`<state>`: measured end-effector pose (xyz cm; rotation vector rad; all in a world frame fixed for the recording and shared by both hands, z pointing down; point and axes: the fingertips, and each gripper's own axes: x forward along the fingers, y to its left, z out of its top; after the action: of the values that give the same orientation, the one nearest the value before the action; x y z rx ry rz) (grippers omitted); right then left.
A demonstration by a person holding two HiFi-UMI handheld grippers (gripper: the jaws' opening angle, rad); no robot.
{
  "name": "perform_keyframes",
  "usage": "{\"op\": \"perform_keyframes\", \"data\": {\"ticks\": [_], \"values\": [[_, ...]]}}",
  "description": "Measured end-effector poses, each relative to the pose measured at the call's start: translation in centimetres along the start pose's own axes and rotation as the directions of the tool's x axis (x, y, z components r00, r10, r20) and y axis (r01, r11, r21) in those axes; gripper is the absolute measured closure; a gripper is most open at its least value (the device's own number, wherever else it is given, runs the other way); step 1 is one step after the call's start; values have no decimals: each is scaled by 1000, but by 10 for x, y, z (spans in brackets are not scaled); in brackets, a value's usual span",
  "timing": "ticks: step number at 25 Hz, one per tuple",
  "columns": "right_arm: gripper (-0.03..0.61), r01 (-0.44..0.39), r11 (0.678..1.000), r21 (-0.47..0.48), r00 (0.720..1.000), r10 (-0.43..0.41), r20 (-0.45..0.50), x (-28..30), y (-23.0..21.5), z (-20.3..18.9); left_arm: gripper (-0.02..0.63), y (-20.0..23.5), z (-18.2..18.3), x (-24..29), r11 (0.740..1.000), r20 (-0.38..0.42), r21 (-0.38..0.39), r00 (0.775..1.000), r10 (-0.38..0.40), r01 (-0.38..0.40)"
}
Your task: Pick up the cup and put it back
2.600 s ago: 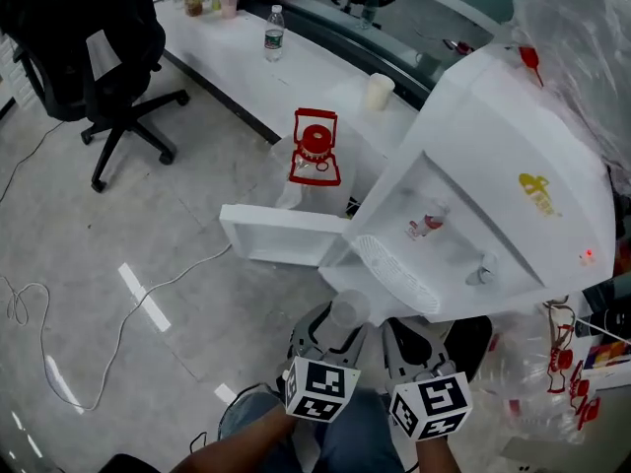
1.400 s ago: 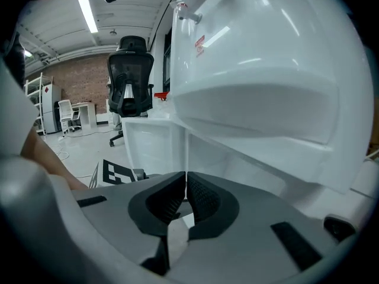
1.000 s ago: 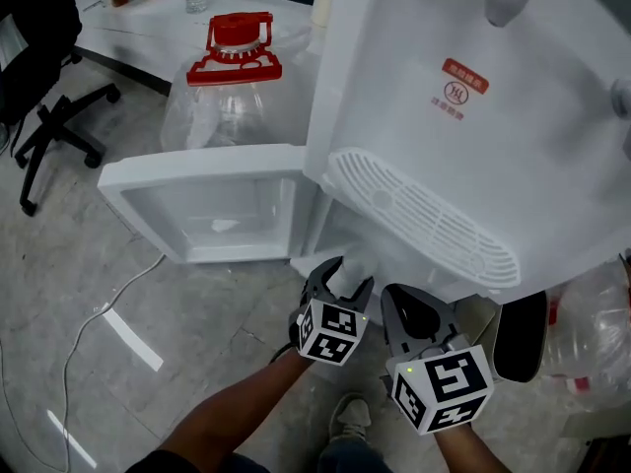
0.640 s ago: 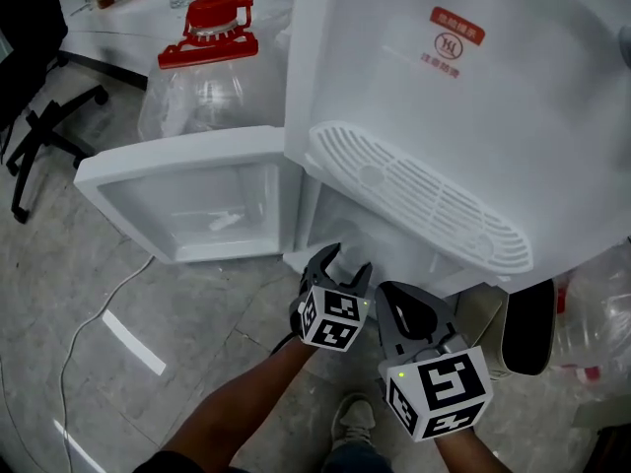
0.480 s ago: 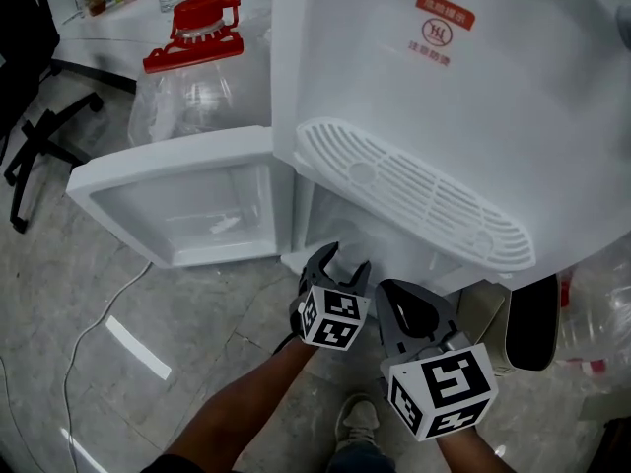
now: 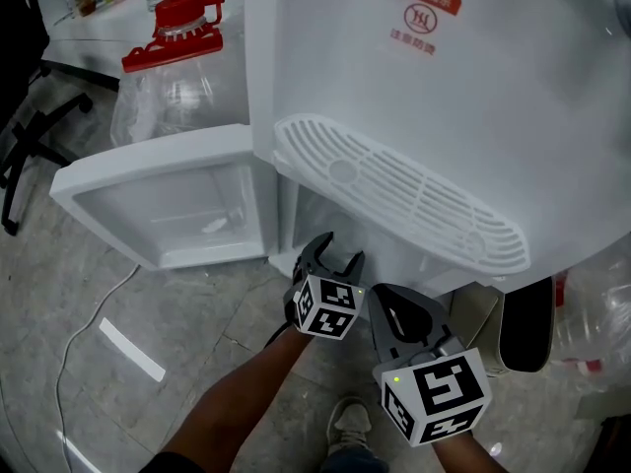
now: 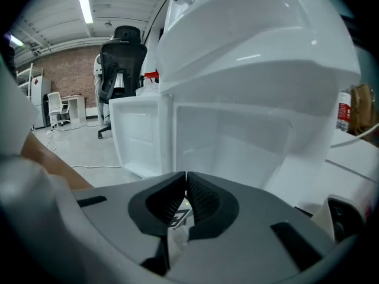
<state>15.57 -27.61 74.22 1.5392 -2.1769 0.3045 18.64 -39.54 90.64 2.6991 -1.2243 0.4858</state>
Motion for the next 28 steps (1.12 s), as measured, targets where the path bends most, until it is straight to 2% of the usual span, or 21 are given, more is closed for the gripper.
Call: {"op": "perform_keyframes", "data": {"ticks": [6,12,21,26,28], "values": [[555,-6,999,32,1000,6,4,1,-3,1,349,-1,-7,-1,1000,-12,31,1000,-5,5],[555,-16,999,33,1000,16,8,3,4,3,322,-5,-8,-7,999,-13,8,999,-33,33],[555,-33,999,42,999,31,30,7,13,14,322,-1,-3,-38,999,-5,-11,999,-39,39],[555,-47,999,26,999,46,25,12,23,19,330,6,8,-61,999,17,-25,999,-46,46],[555,-58,998,19,998,57,28,14,29,22,361,11,13,-73,999,23,-15,999,-44,44]]}}
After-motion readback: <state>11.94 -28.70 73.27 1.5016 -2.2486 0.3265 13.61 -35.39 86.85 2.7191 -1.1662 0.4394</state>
